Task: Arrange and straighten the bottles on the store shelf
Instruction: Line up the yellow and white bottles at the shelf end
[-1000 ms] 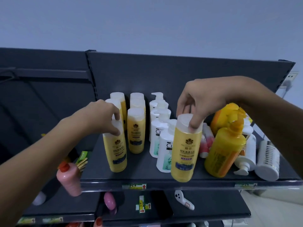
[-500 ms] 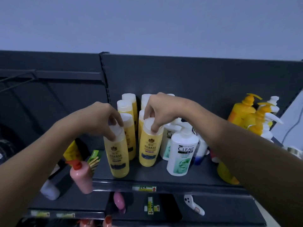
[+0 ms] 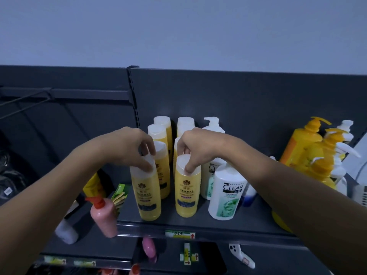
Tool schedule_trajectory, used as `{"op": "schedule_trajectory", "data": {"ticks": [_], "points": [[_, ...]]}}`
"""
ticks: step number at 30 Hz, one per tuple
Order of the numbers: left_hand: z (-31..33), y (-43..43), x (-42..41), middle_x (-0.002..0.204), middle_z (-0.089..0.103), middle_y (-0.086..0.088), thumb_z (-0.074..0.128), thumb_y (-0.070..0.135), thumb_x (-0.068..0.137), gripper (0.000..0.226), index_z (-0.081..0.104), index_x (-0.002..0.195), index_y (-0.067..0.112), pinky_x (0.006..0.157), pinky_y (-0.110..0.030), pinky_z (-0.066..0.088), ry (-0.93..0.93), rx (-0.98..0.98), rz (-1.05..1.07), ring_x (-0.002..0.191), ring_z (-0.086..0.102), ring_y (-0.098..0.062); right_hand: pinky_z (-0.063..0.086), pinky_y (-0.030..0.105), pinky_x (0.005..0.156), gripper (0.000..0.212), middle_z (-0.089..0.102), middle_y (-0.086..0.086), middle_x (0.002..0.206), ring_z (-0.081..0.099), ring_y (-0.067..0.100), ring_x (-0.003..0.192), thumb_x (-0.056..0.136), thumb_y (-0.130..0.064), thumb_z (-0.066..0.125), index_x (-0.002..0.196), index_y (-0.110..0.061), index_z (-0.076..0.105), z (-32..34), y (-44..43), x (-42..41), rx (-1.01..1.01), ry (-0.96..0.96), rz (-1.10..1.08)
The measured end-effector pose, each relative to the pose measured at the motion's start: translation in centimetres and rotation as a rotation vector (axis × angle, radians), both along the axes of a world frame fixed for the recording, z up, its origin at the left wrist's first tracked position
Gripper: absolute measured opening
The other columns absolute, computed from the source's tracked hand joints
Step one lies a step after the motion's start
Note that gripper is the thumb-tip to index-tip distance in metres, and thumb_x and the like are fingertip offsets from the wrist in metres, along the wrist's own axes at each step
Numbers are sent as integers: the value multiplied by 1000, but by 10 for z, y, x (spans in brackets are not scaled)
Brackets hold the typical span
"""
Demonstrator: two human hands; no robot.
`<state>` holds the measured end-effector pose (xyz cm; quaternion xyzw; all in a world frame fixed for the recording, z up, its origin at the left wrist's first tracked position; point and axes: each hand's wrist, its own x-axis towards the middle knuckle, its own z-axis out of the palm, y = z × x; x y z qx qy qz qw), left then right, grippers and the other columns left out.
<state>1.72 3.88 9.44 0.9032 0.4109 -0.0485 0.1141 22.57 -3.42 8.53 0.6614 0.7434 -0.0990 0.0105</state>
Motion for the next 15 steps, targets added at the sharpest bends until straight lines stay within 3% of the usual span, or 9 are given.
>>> {"op": "schedule_trajectory", "data": {"ticks": [4, 7, 11, 15], "points": [[-3, 14, 22, 106, 63, 14, 79, 63, 72, 52, 63, 114, 38, 82, -34, 58, -133, 138, 40, 94, 63, -9, 59, 37, 84, 58, 70, -6, 110, 66, 16, 97, 69, -42, 90, 120, -23, 70, 3, -6, 7, -25, 32, -10], [-14, 29, 40, 114, 62, 9, 84, 60, 67, 66, 63, 125, 39, 83, -37, 60, -40, 93, 47, 94, 65, -14, 57, 31, 82, 64, 71, -8, 109, 66, 13, 96, 70, -42, 90, 126, -23, 66, 7, -11, 14, -31, 64, -44], [-23, 44, 52, 107, 65, 9, 90, 45, 66, 57, 70, 119, 38, 74, -33, 63, 8, 81, 45, 83, 69, -14, 55, 28, 77, 63, 71, -14, 106, 63, 2, 90, 70, -46, 89, 125, -27, 65, 15, -19, 30, 11, 120, -104], [-23, 53, 55, 103, 62, 11, 89, 37, 70, 52, 71, 119, 36, 72, -26, 55, -4, 125, 39, 90, 64, -12, 52, 25, 73, 56, 73, -16, 100, 62, -4, 87, 71, -48, 87, 121, -30, 68, 24, -31, 46, 66, 148, -146]]}}
